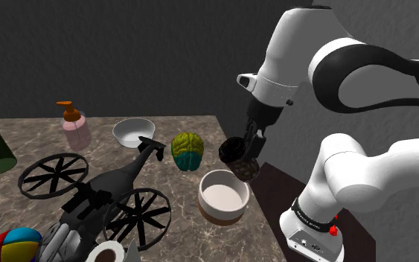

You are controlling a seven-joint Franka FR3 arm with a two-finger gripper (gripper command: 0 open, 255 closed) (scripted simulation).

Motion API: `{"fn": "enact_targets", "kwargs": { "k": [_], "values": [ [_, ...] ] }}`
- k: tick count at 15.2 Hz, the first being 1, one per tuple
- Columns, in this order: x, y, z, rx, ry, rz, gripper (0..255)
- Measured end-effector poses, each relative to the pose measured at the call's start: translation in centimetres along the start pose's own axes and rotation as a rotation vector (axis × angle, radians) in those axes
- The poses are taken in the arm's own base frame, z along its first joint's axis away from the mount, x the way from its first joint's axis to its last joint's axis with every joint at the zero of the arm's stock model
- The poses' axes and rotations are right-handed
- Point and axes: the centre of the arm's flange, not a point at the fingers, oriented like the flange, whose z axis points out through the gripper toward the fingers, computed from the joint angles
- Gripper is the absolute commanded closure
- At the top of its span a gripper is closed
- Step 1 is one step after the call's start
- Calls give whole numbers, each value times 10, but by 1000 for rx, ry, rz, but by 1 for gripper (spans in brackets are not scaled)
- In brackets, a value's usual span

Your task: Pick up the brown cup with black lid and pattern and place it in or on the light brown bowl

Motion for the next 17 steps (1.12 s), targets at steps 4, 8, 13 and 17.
{"fn": "enact_targets", "kwargs": {
  "k": [4,8,13,17],
  "values": [
    [-3,-1,20,0,0,0,255],
    [-5,-1,43,0,0,0,255],
    [-8,-2,68,0,0,0,255],
    [-9,-2,85,0,0,0,255]
  ]
}}
